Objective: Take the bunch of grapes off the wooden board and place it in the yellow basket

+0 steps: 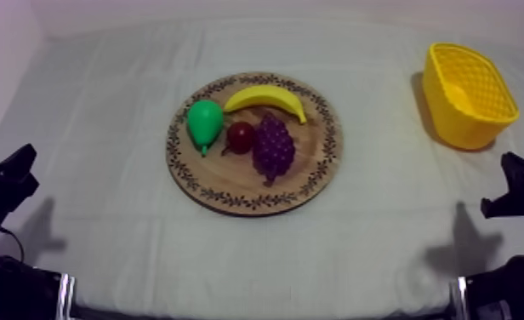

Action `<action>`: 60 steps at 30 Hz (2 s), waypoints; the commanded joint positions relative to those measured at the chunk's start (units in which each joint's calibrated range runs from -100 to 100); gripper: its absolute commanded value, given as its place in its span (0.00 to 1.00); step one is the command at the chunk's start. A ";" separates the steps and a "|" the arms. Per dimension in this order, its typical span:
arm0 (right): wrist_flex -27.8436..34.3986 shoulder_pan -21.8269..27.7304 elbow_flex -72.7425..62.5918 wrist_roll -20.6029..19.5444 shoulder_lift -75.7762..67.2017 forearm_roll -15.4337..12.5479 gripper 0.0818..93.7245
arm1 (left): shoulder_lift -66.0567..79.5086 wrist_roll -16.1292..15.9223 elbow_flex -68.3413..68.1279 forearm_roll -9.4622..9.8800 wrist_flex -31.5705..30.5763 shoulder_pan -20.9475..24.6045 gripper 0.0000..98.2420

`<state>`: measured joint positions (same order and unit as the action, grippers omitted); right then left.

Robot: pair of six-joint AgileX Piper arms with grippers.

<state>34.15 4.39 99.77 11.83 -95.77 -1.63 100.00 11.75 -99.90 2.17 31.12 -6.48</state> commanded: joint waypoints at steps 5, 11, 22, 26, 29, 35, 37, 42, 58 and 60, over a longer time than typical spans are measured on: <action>-0.04 -0.02 0.01 0.00 0.01 0.00 0.00 | 0.00 0.00 0.01 0.00 0.00 0.01 0.00; -0.04 -0.08 0.01 -1.19 0.01 0.00 0.00 | 0.00 0.01 0.01 0.00 0.00 0.01 0.00; -0.44 -1.49 -0.48 0.75 0.04 -1.04 0.00 | 0.00 0.00 0.01 0.00 0.00 0.01 0.00; -0.50 -4.39 -3.90 -0.51 1.97 0.82 0.00 | 0.00 0.00 0.01 0.00 0.00 0.01 0.00; -0.54 -7.48 -8.97 -1.76 6.33 2.00 0.00 | 0.00 0.00 0.01 0.00 0.00 0.01 0.00; 2.59 -13.97 -25.72 -3.34 20.31 2.57 0.00 | 0.00 0.00 0.01 0.00 0.00 0.01 0.00; 5.16 -16.12 -32.62 -4.13 25.69 2.58 0.00 | 0.00 0.00 0.01 0.00 0.00 0.01 0.00; 14.68 -20.67 -50.28 -5.80 38.90 1.37 0.00 | 0.00 0.00 0.01 0.00 0.00 0.01 0.00; 46.82 -31.66 -94.87 -18.30 72.83 1.42 0.00 | 0.00 0.00 0.01 0.00 0.00 0.01 0.00; 50.45 -33.08 -98.78 -20.18 76.53 1.92 0.00 | 0.00 0.00 0.01 0.00 0.00 0.01 0.00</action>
<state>79.47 -27.20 9.83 -5.51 -25.22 0.00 100.00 11.75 -99.90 2.17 31.12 -6.48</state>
